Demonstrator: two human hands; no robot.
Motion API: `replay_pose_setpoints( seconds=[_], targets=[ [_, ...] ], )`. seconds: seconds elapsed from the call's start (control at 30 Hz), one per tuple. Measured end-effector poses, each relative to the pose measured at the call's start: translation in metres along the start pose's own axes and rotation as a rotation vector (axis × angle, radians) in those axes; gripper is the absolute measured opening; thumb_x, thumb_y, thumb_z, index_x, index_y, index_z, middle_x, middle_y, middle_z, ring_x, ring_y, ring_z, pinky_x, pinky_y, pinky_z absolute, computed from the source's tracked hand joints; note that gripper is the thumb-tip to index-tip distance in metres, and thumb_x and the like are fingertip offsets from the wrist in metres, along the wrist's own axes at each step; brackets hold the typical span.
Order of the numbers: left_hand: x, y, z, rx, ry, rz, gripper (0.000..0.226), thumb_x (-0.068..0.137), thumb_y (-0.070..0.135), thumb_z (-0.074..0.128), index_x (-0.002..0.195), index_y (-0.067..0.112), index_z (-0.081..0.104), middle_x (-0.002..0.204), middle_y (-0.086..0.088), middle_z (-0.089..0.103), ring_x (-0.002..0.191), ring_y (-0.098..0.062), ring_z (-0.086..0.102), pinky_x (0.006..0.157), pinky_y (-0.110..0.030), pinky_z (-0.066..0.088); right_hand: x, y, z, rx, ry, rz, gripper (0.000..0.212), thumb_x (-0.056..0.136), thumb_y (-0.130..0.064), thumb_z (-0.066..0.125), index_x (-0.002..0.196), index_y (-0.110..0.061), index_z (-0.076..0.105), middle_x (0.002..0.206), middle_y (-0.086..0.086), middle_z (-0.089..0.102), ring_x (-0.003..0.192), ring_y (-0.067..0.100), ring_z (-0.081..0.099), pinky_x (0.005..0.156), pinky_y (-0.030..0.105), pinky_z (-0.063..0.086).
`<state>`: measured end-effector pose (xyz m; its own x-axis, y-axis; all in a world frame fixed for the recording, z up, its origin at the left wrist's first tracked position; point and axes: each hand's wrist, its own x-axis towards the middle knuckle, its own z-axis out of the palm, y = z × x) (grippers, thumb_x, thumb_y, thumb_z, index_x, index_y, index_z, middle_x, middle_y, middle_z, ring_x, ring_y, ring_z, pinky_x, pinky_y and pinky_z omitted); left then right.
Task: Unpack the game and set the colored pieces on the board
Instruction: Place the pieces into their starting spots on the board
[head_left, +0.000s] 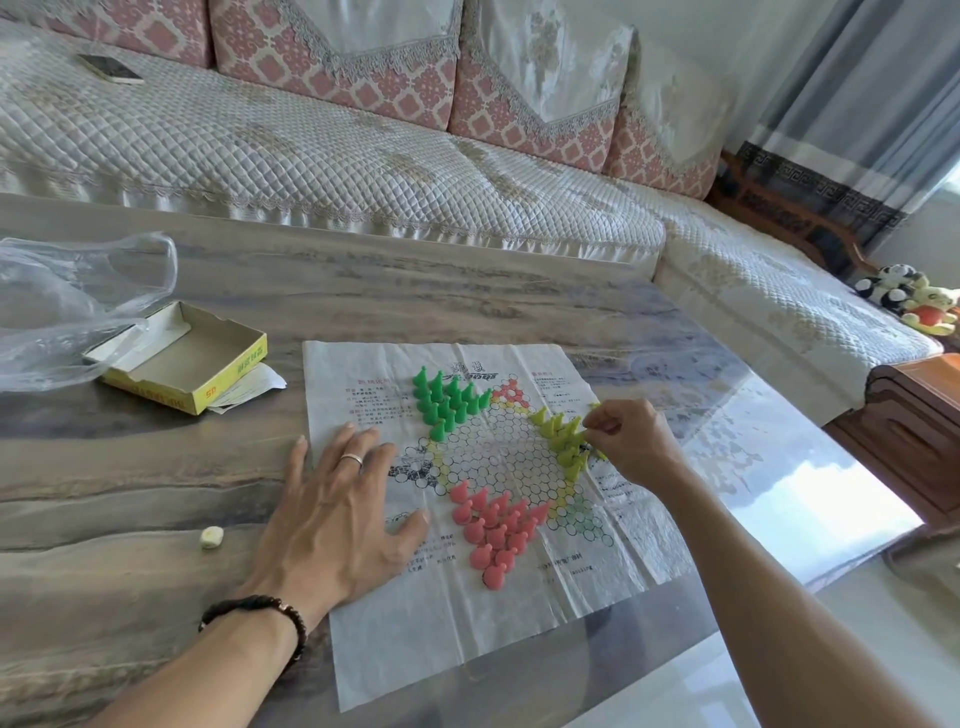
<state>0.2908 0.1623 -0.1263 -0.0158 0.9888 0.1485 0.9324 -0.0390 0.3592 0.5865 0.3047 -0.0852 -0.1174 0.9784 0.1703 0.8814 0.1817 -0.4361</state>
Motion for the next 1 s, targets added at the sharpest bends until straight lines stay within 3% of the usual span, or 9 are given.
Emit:
replay_pose_setpoints(
  seconds=[0.17,0.37,0.5,0.67,0.83,1.0],
  targets=[
    [0.0,-0.001,0.001,0.013,-0.005,-0.001,0.079,0.08,0.069,0.031,0.146,0.025,0.029,0.159,0.001,0.02,0.148,-0.015,0.003,0.119,-0.049,0.0,0.001,-0.001,0.001,-0.013,-0.006,0.01,0.01,0.078,-0.008,0.075,0.087,-0.011,0.074,0.074,-0.005,0.068,0.069,0.004,0.064,0.071,0.02,0.055],
    [0.0,0.0,0.0,0.013,0.003,0.001,0.079,0.08,0.068,0.031,0.146,0.023,0.031,0.158,0.001,0.022,0.148,-0.015,0.004,0.119,-0.049,0.002,0.001,0.005,-0.006,-0.025,0.012,0.052,0.02,0.077,-0.006,0.073,0.096,-0.013,0.071,0.078,-0.006,0.067,0.072,0.001,0.061,0.063,0.01,0.043],
    [0.001,-0.001,0.001,0.026,0.002,0.0,0.078,0.08,0.069,0.029,0.146,0.026,0.028,0.158,0.003,0.02,0.148,-0.013,0.001,0.119,-0.048,0.0,-0.001,0.009,-0.011,-0.084,0.028,0.065,0.003,0.078,-0.013,0.073,0.078,-0.016,0.072,0.069,-0.007,0.066,0.065,0.005,0.06,0.059,0.015,0.043],
    [0.0,-0.001,0.001,0.025,0.001,-0.004,0.079,0.079,0.069,0.027,0.145,0.025,0.03,0.158,0.002,0.021,0.148,-0.014,0.003,0.119,-0.049,0.001,-0.003,0.01,-0.007,-0.145,-0.066,0.112,0.017,0.075,-0.025,0.08,0.085,-0.014,0.072,0.078,0.0,0.069,0.073,0.012,0.065,0.07,0.03,0.056],
    [0.001,-0.001,0.001,0.033,-0.009,-0.007,0.082,0.076,0.07,0.022,0.145,0.026,0.028,0.159,0.003,0.02,0.148,-0.014,0.001,0.119,-0.049,0.0,-0.003,0.009,-0.009,-0.166,-0.042,0.126,0.019,0.079,-0.01,0.069,0.097,-0.007,0.073,0.087,0.004,0.07,0.078,0.016,0.064,0.074,0.031,0.055],
    [0.001,-0.001,0.001,0.038,-0.01,-0.002,0.081,0.078,0.07,0.025,0.146,0.025,0.028,0.159,0.002,0.02,0.148,-0.014,0.002,0.119,-0.049,0.001,-0.009,0.008,-0.016,-0.089,0.012,0.109,0.012,0.082,-0.006,0.064,0.079,-0.012,0.075,0.076,-0.001,0.072,0.072,0.012,0.065,0.072,0.032,0.056]
  ],
)
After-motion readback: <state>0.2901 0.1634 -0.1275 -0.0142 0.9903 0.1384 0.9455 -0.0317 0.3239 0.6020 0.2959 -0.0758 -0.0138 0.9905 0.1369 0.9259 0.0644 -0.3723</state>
